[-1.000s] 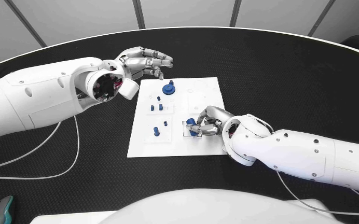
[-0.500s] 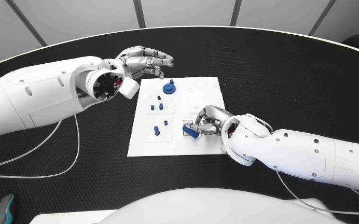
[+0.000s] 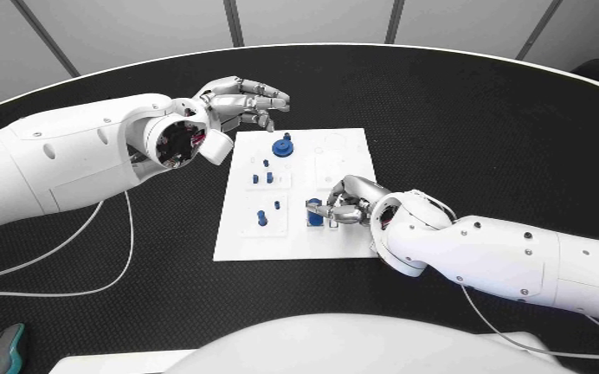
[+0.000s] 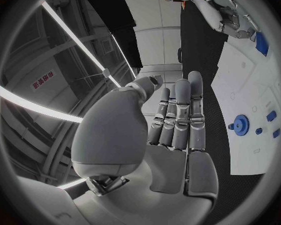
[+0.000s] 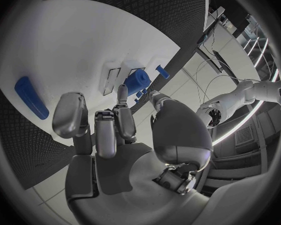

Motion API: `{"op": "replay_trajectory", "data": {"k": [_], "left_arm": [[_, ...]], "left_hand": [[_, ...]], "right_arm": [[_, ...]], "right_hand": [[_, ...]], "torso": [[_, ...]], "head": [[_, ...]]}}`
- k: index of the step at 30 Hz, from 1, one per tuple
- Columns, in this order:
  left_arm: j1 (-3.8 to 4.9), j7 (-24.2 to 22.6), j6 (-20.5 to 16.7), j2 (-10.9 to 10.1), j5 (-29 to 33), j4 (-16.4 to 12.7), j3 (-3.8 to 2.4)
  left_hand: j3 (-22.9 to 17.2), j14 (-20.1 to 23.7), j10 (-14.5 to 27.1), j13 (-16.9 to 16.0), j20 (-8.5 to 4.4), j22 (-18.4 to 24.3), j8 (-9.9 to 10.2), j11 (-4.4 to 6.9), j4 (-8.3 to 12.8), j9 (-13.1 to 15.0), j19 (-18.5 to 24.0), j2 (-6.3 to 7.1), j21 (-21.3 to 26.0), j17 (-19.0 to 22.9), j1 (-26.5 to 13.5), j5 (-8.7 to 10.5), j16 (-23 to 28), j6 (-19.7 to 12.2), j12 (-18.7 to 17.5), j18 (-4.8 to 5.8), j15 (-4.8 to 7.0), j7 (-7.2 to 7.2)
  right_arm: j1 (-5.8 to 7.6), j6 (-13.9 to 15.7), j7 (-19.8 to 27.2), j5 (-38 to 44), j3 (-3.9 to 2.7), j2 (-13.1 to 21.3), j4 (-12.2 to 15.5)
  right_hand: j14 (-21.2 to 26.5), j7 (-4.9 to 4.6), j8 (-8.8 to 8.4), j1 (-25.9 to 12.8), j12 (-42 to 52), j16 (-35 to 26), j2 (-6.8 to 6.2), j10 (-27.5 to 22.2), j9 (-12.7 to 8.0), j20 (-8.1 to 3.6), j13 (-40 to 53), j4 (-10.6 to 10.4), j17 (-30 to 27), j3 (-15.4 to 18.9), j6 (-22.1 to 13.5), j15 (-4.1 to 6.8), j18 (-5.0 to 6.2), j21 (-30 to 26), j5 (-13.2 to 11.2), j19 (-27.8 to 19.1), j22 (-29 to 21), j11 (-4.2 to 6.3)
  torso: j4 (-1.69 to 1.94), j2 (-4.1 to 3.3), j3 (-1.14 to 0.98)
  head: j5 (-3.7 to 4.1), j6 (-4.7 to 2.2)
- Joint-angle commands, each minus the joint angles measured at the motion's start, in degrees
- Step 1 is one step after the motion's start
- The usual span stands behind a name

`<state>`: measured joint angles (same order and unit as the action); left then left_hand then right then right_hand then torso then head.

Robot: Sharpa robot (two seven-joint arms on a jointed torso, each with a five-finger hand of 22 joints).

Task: Assemble the parts on the task board

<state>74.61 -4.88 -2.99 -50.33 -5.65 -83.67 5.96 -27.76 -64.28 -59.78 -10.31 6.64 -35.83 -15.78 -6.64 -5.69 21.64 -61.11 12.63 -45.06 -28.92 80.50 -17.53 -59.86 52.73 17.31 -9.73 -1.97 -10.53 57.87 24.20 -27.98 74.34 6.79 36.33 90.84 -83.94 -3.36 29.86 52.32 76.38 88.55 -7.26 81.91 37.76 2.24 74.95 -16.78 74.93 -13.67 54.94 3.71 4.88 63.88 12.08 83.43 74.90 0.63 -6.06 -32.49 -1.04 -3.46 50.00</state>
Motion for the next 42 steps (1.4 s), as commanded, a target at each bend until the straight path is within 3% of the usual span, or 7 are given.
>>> {"op": "replay_trajectory", "data": {"k": [1, 11, 13, 17, 23, 32, 42], "left_arm": [[0.00, 0.00, -0.01, 0.00, 0.00, -0.01, 0.00], [0.00, 0.02, -0.03, -0.04, 0.00, -0.02, 0.00], [0.00, 0.02, -0.04, -0.04, 0.00, -0.02, 0.00], [0.00, 0.00, -0.06, -0.06, 0.00, -0.02, 0.00], [0.00, -0.02, 0.00, -0.02, 0.00, 0.05, 0.00], [0.00, 0.00, 0.07, 0.09, 0.00, 0.13, 0.00], [0.00, 0.03, 0.10, 0.15, 0.00, 0.18, 0.00]], "left_hand": [[0.13, 0.45, 0.37, 0.08, 0.24, 0.09, -0.19, 0.10, -0.20, -0.07, 0.08, -0.61, 0.24, 0.08, -0.18, -0.14, -0.05, -0.29, 0.37, -0.83, 0.01, 0.08], [0.13, 0.45, 0.37, 0.08, 0.24, 0.09, -0.19, 0.10, -0.20, -0.07, 0.08, -0.61, 0.24, 0.08, -0.18, -0.14, -0.05, -0.29, 0.37, -0.83, 0.01, 0.08], [0.13, 0.45, 0.37, 0.08, 0.24, 0.09, -0.19, 0.10, -0.20, -0.07, 0.08, -0.61, 0.24, 0.08, -0.18, -0.14, -0.05, -0.29, 0.37, -0.83, 0.01, 0.08], [0.13, 0.45, 0.37, 0.08, 0.24, 0.09, -0.19, 0.10, -0.20, -0.07, 0.08, -0.61, 0.24, 0.08, -0.18, -0.14, -0.05, -0.29, 0.37, -0.83, 0.01, 0.08], [0.13, 0.45, 0.37, 0.08, 0.24, 0.09, -0.19, 0.10, -0.20, -0.07, 0.08, -0.61, 0.24, 0.08, -0.18, -0.14, -0.05, -0.29, 0.37, -0.83, 0.01, 0.08], [0.13, 0.45, 0.37, 0.08, 0.24, 0.09, -0.19, 0.10, -0.20, -0.07, 0.08, -0.61, 0.24, 0.08, -0.18, -0.14, -0.05, -0.29, 0.37, -0.83, 0.01, 0.08], [0.13, 0.45, 0.37, 0.08, 0.24, 0.09, -0.19, 0.10, -0.20, -0.07, 0.08, -0.61, 0.24, 0.08, -0.18, -0.14, -0.05, -0.29, 0.37, -0.83, 0.01, 0.08]], "right_arm": [[0.01, 0.00, -0.03, 0.00, 0.00, 0.01, 0.02], [0.00, 2.25, 1.95, 1.26, -0.10, 1.34, 1.87], [0.00, 2.26, 2.77, 1.34, -0.13, 1.84, 2.58], [0.00, 1.96, 3.98, 1.41, -0.16, 2.73, 3.78], [0.00, 1.00, 4.92, 1.46, -0.16, 3.88, 5.35], [-0.01, -0.55, 4.36, 1.47, -0.16, 3.79, 4.37], [0.00, -1.82, 4.12, 1.47, -0.16, 2.68, 2.49]], "right_hand": [[-5.35, -0.15, 0.24, 0.71, -0.24, -0.07, 0.53, 0.13, 0.15, -0.27, 3.29, 0.26, 11.60, 0.26, -0.46, 0.51, -0.27, -0.24, 0.59, 0.01, 6.63, 0.00], [-5.38, -0.10, 0.36, 1.80, 0.00, -0.01, 0.89, 0.32, 0.27, -0.29, 3.57, 0.27, 11.74, 0.35, -0.45, 0.54, -0.31, -0.02, 1.58, 0.11, 6.77, 0.03], [-5.39, -0.06, 0.41, 3.68, 0.07, 0.02, 1.08, 0.41, 0.36, -0.32, 3.71, 0.62, 11.80, 0.10, -0.53, 0.58, -0.31, -0.07, 2.43, 0.14, 6.84, 0.07], [-5.40, -0.05, 0.33, 7.73, 0.17, 0.03, 1.40, 0.55, 0.37, -0.34, 3.97, 1.43, 11.83, -1.20, -0.65, 0.60, -0.32, -0.12, 0.62, 0.21, 6.99, 0.10], [-5.45, 0.09, 0.28, 11.55, 0.92, 0.14, 0.46, 1.08, 0.29, -0.39, 4.71, 3.06, 12.08, -2.74, -0.43, 0.69, -0.41, 0.32, -0.52, 0.39, 7.28, 0.23], [-5.50, 0.23, 0.31, 12.51, 1.26, 0.25, 0.36, 1.32, 0.24, -0.46, 5.03, 3.36, 12.32, -3.49, -0.17, 0.77, -0.48, 0.71, -0.31, 0.52, 7.48, 0.35], [-5.55, 0.60, 0.34, 14.79, 2.24, 0.34, 1.53, 2.00, 0.14, -0.69, 5.97, 4.16, 12.53, -7.17, 0.25, 1.05, -0.54, 1.02, -0.52, 0.69, 7.78, 0.69]], "torso": [[-0.03, -0.01, -0.03], [0.01, -0.01, -0.13], [-0.02, 0.01, -0.14], [-0.06, 0.04, -0.12], [-0.03, 0.01, -0.10], [0.05, 0.02, -0.01], [0.06, -0.04, -0.05]], "head": [[0.10, 0.00], [0.10, 0.00], [0.09, 0.00], [0.09, 0.00], [0.13, 0.00], [0.25, 0.00], [0.15, 0.00]]}}
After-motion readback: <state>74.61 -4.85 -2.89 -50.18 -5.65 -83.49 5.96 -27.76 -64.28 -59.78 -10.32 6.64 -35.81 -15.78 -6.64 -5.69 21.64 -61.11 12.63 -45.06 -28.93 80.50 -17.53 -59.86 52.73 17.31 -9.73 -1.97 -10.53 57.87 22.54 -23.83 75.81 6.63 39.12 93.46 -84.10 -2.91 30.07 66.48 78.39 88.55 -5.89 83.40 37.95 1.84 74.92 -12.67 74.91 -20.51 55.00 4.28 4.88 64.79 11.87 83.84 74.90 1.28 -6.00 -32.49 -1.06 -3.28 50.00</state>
